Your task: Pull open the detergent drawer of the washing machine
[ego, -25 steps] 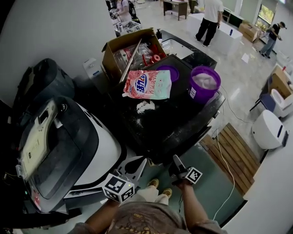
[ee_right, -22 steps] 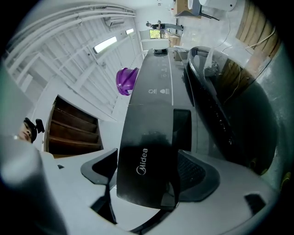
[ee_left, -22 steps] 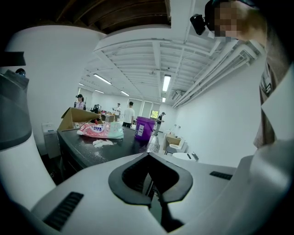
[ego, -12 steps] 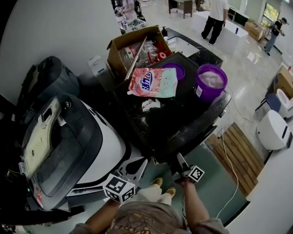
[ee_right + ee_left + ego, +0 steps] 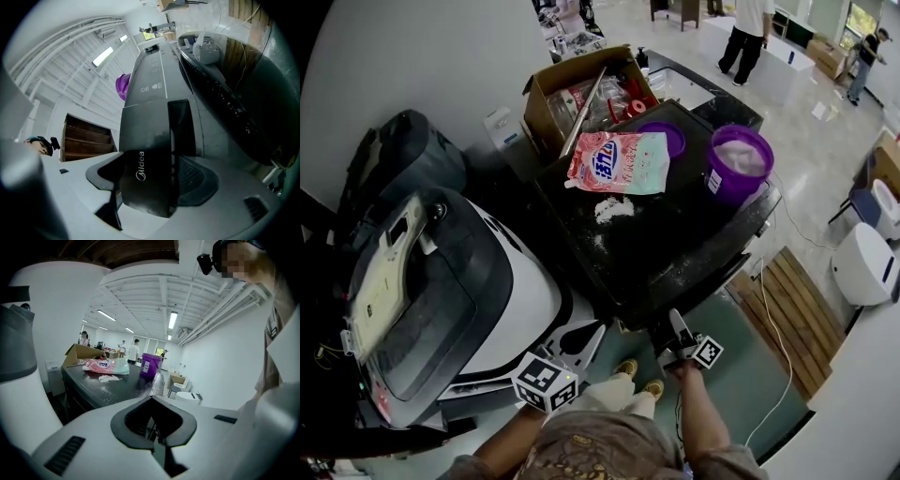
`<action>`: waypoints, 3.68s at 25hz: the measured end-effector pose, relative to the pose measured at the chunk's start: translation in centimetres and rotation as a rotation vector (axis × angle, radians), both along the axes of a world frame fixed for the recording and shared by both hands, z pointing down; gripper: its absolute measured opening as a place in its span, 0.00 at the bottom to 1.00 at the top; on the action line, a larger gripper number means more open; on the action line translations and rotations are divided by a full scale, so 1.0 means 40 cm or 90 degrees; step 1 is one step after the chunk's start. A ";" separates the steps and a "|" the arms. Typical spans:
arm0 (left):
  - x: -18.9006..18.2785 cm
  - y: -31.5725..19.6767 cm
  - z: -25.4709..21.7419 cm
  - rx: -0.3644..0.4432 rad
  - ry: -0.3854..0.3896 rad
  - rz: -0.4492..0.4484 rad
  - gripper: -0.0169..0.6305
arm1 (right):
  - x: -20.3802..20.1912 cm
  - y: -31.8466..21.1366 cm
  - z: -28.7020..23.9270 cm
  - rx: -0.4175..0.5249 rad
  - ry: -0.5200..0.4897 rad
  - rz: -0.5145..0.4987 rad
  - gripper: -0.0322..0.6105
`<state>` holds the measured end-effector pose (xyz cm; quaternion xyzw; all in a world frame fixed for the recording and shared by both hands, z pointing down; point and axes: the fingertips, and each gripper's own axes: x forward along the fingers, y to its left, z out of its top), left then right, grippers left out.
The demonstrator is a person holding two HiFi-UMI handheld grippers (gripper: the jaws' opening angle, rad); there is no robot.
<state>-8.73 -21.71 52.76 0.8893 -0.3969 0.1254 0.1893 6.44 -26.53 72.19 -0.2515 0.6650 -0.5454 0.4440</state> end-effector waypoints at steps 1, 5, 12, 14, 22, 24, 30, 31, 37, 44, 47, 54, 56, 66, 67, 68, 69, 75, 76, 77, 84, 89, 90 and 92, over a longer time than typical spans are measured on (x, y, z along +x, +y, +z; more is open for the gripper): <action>-0.001 0.001 0.001 -0.001 -0.002 0.001 0.06 | 0.001 -0.002 -0.003 0.004 -0.006 0.003 0.57; -0.007 0.002 0.004 -0.005 -0.001 -0.001 0.06 | 0.005 -0.007 -0.014 0.015 -0.034 0.009 0.57; -0.016 0.008 0.009 -0.014 0.002 -0.003 0.06 | 0.006 -0.005 -0.012 0.032 -0.058 0.023 0.53; -0.017 0.008 0.010 -0.015 0.003 -0.005 0.06 | 0.010 -0.005 -0.009 0.034 -0.058 0.032 0.51; -0.020 0.012 0.009 -0.018 0.002 -0.005 0.06 | 0.015 -0.009 -0.007 0.038 -0.053 0.046 0.49; -0.021 0.016 0.010 -0.019 0.000 -0.006 0.06 | 0.015 -0.009 -0.004 0.038 -0.053 0.047 0.48; -0.013 0.029 0.007 -0.015 -0.007 0.001 0.06 | 0.023 0.001 -0.005 0.035 -0.056 0.054 0.47; -0.011 0.031 0.007 -0.015 -0.009 0.002 0.06 | 0.025 0.005 -0.005 0.035 -0.055 0.056 0.47; 0.013 0.042 0.011 -0.015 -0.005 0.013 0.06 | 0.051 0.043 -0.010 0.034 -0.054 0.059 0.47; 0.055 0.066 0.016 -0.022 0.004 0.033 0.06 | 0.090 0.096 -0.011 0.033 -0.049 0.066 0.47; 0.075 0.077 0.016 -0.023 0.005 0.043 0.06 | 0.107 0.120 -0.013 0.035 -0.047 0.066 0.47; 0.127 0.096 0.017 -0.028 0.010 0.070 0.06 | 0.144 0.172 -0.017 0.026 -0.046 0.063 0.47; 0.143 0.101 0.019 -0.030 0.011 0.079 0.06 | 0.156 0.188 -0.017 0.024 -0.044 0.064 0.47; 0.218 0.108 0.026 -0.042 0.019 0.117 0.06 | 0.211 0.253 -0.014 0.021 -0.041 0.068 0.47; 0.224 0.110 0.028 -0.042 0.018 0.122 0.06 | 0.214 0.257 -0.015 0.021 -0.041 0.068 0.47; 0.230 0.112 0.030 -0.042 0.016 0.126 0.06 | 0.216 0.261 -0.016 0.021 -0.041 0.068 0.47; 0.235 0.114 0.032 -0.043 0.015 0.130 0.06 | 0.219 0.266 -0.018 0.021 -0.040 0.068 0.47; 0.264 0.122 0.033 -0.045 0.015 0.148 0.06 | 0.237 0.293 -0.017 0.019 -0.038 0.064 0.47; 0.267 0.123 0.033 -0.046 0.015 0.149 0.06 | 0.236 0.294 -0.019 0.020 -0.034 0.061 0.47; 0.269 0.123 0.033 -0.047 0.016 0.150 0.06 | 0.235 0.294 -0.021 0.020 -0.031 0.059 0.47; 0.276 0.128 0.029 -0.049 0.023 0.153 0.06 | 0.235 0.298 -0.018 0.019 -0.032 0.057 0.47; 0.263 0.126 0.036 -0.055 0.016 0.150 0.06 | 0.245 0.311 0.015 -0.006 -0.012 0.070 0.44; 0.262 0.125 0.038 -0.056 0.017 0.150 0.06 | 0.256 0.319 0.026 -0.015 -0.005 0.081 0.36; 0.262 0.123 0.040 -0.056 0.018 0.151 0.06 | 0.285 0.336 0.041 -0.027 -0.004 0.110 0.30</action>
